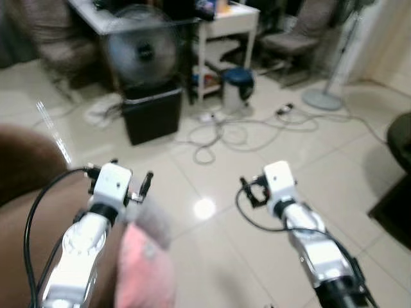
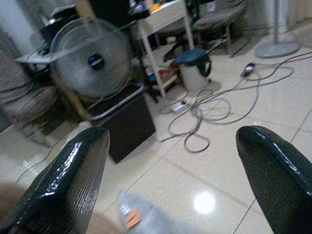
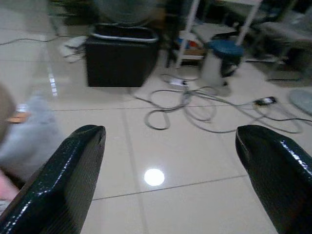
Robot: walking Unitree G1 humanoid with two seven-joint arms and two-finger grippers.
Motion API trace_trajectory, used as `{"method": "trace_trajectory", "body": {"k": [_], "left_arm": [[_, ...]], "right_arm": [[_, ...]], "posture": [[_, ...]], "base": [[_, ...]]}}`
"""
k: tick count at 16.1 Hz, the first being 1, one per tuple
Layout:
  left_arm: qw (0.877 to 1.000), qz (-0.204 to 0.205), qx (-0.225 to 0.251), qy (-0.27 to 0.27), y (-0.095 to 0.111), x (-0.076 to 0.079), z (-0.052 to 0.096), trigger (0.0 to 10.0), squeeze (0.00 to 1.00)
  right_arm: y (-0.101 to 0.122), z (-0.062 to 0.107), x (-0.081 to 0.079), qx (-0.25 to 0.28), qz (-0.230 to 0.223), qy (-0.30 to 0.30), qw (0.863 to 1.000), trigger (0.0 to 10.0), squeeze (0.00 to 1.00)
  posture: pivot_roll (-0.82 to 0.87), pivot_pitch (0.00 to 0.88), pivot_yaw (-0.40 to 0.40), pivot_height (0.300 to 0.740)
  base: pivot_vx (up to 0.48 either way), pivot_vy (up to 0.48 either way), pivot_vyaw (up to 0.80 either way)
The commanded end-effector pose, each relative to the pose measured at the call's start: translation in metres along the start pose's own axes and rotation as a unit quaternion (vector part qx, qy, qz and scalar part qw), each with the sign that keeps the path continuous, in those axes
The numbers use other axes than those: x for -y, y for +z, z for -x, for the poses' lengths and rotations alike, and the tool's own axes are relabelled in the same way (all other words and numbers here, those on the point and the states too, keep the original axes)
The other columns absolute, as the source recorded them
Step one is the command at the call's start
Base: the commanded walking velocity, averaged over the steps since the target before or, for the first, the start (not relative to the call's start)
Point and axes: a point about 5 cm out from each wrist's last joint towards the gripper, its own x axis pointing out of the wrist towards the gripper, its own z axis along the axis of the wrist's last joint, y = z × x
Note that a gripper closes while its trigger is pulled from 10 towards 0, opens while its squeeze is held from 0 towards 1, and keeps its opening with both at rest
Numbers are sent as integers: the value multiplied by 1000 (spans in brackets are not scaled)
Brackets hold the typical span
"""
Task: Move the pillow to the sofa from floor
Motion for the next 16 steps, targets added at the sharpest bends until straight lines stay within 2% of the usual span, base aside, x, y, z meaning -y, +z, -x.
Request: {"method": "trace_trajectory", "body": {"k": [1,5,10,16], "left_arm": [[1000,-5,3,-6,3,2,-1,10000,0],[1000,-11,-18,-1,-3,2,0,10000,0],[1000,-10,-21,-8,-4,4,1,10000,0],[999,-11,-25,-40,-5,9,1,10000,0]], "right_arm": [[0,1,4,-4,-4,-8,1000,10000,0],[-2,3,4,-11,-6,-7,1000,10000,0],[-5,6,3,-18,-16,-1,1000,10000,0],[-8,9,-1,-24,-25,18,999,10000,0]], "posture": [[108,0,-9,740],[103,0,-6,740],[92,0,1,740],[91,0,7,682]], "base": [[349,0,0],[70,0,0],[0,0,0],[0,0,0]]}}
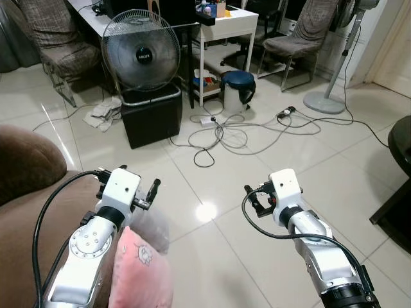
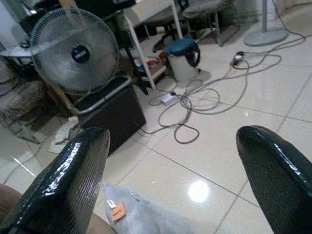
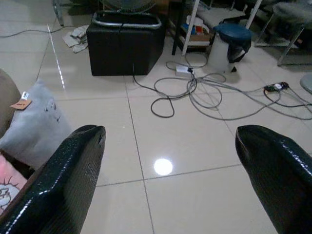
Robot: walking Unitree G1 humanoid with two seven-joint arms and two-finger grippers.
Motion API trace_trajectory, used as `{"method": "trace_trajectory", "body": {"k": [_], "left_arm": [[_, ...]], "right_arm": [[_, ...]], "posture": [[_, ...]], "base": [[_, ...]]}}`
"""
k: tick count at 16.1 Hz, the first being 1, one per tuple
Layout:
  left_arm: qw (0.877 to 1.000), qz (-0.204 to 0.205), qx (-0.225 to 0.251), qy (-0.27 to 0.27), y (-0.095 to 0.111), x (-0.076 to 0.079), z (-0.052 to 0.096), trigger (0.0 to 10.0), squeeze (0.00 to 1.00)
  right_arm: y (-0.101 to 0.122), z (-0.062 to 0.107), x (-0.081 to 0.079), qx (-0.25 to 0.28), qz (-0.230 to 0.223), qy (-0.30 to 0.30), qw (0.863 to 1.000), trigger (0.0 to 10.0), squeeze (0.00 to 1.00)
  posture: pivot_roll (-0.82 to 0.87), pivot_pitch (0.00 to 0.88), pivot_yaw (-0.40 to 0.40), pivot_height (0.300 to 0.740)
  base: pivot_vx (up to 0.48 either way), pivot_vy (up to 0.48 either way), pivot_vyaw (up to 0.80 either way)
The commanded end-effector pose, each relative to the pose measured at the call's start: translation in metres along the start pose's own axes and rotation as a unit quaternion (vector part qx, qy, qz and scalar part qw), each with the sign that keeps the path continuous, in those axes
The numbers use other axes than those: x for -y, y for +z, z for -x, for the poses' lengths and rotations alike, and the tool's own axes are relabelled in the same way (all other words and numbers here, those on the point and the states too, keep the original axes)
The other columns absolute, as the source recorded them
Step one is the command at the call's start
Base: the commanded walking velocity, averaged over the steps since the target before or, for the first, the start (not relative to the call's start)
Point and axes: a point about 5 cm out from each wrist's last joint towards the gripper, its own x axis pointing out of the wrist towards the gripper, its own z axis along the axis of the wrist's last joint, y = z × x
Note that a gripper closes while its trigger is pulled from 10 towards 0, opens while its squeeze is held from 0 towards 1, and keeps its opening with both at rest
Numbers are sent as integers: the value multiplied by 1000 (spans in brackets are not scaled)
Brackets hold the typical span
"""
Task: Move the pillow to the sofa from floor
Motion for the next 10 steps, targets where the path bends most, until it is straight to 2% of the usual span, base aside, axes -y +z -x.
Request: {"method": "trace_trajectory", "body": {"k": [1,5,10], "left_arm": [[1000,-2,-1,-12,0,2,1,10000,0],[1000,-2,-2,-16,0,4,1,10000,0],[1000,-5,-2,-13,1,4,0,10000,0]], "right_arm": [[2,1,0,1,-1,2,1000,10000,0],[2,3,1,-1,2,4,1000,10000,0],[3,2,2,1,3,6,1000,10000,0]], "posture": [[91,0,7,667],[85,0,7,627],[90,0,4,627]], "base": [[0,0,0],[0,0,0],[0,0,0]]}}
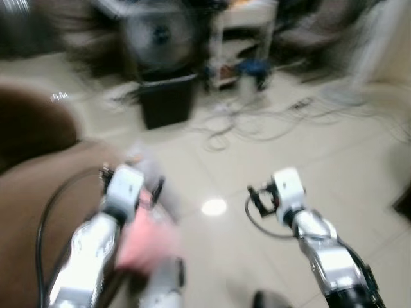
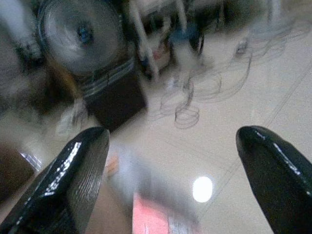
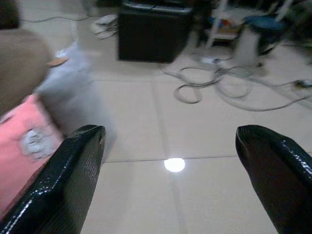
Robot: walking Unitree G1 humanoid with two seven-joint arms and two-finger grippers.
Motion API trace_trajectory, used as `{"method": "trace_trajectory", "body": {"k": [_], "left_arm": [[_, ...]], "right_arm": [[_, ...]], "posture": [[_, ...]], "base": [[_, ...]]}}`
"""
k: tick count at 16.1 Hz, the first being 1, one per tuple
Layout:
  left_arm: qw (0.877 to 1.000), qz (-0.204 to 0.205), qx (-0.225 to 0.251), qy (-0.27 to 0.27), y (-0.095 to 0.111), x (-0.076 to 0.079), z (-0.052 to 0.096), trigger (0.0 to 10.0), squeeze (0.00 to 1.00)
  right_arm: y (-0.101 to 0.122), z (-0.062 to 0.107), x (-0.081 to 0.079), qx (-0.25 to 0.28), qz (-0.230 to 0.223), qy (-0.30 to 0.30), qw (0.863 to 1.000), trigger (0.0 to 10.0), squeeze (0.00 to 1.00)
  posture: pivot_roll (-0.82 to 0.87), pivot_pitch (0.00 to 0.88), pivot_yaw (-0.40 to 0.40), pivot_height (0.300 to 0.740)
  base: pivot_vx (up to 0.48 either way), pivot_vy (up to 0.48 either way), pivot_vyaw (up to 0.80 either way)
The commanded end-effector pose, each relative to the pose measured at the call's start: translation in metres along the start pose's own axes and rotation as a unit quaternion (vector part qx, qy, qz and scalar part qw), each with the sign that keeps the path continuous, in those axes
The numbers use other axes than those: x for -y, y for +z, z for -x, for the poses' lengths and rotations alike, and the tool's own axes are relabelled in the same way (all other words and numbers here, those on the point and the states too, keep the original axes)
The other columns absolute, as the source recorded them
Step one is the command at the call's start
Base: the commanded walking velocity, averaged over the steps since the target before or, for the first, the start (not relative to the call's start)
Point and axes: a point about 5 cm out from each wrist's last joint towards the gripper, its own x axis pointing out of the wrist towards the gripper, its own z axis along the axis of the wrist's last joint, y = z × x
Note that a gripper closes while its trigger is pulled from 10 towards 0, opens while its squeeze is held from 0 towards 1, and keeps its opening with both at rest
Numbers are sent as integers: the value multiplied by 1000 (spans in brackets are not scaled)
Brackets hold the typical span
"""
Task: Move the pillow to the sofa from floor
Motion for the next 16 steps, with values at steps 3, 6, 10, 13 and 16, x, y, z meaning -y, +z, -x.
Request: {"method": "trace_trajectory", "body": {"k": [3,6,10,13,16], "left_arm": [[1000,-15,17,12,11,-9,-4,10000,0],[1000,-14,17,17,11,-11,-4,10000,0],[1000,-15,13,4,10,-11,-5,10000,0],[1000,-17,11,1,10,-9,-6,10000,0],[1000,-19,8,-3,9,-9,-6,10000,0]], "right_arm": [[7,-3,-2,12,-1,8,1000,10000,0],[5,-3,-3,9,-4,10,1000,10000,0],[3,-1,-3,5,16,20,1000,10000,0],[-1,-2,-3,0,20,23,1000,10000,0],[-2,-1,-5,2,27,30,999,10000,0]], "posture": [[93,0,2,627],[93,0,2,627],[93,0,2,627],[96,0,5,627],[99,0,3,627]], "base": [[0,0,0],[0,0,0],[0,0,0],[270,0,513],[276,0,267]]}}
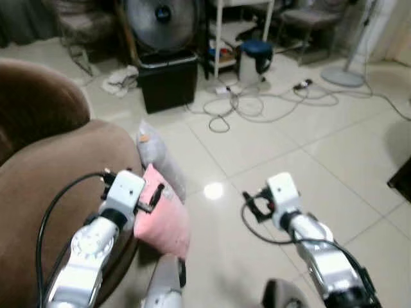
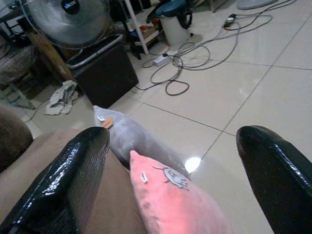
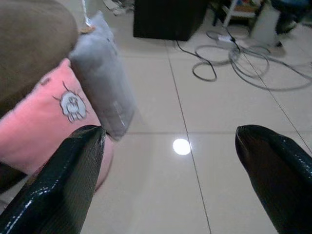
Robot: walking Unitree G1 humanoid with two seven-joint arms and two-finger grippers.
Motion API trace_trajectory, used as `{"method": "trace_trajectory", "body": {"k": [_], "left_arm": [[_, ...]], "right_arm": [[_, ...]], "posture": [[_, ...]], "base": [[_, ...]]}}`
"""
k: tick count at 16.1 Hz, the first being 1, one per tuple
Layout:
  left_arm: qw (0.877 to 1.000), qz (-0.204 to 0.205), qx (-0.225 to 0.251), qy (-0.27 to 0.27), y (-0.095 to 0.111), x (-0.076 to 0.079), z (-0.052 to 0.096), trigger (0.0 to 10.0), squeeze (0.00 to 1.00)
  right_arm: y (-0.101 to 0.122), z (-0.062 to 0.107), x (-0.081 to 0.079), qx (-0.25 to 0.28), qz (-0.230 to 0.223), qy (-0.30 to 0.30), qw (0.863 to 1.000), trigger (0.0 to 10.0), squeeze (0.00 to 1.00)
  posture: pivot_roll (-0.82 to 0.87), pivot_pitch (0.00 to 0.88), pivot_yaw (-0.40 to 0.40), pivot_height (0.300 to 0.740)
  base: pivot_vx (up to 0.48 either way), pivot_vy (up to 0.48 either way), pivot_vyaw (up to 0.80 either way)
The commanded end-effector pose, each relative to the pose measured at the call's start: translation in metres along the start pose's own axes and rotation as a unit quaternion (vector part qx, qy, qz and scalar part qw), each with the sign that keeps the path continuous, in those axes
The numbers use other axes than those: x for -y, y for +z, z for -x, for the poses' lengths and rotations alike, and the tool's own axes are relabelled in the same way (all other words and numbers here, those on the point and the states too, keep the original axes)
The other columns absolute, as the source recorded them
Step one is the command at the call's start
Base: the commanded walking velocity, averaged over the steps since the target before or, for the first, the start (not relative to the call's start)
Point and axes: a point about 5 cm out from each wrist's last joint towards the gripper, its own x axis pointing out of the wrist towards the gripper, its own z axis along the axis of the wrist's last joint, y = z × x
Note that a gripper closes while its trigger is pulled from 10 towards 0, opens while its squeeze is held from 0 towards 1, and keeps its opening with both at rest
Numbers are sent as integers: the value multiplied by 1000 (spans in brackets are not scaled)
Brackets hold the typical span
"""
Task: Move the pillow to the sofa from floor
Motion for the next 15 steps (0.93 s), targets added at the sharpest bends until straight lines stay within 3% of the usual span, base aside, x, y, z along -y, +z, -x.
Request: {"method": "trace_trajectory", "body": {"k": [1,9,12,15], "left_arm": [[1000,-2,-2,-3,1,-1,-2,10000,0],[1000,-2,-1,0,1,-1,-2,10000,0],[1000,-2,-1,1,1,-1,-1,10000,0],[1000,-4,-3,-1,1,0,-1,10000,0]], "right_arm": [[0,1,4,-2,8,-4,1000,10000,0],[-1,2,3,-4,21,10,1000,10000,0],[-2,1,2,-5,21,10,1000,10000,0],[-1,2,2,-5,16,14,1000,10000,0]], "posture": [[99,0,3,627],[107,0,-5,627],[110,0,-8,627],[110,0,-7,627]], "base": [[274,0,0],[271,0,0],[263,0,800],[0,0,0]]}}
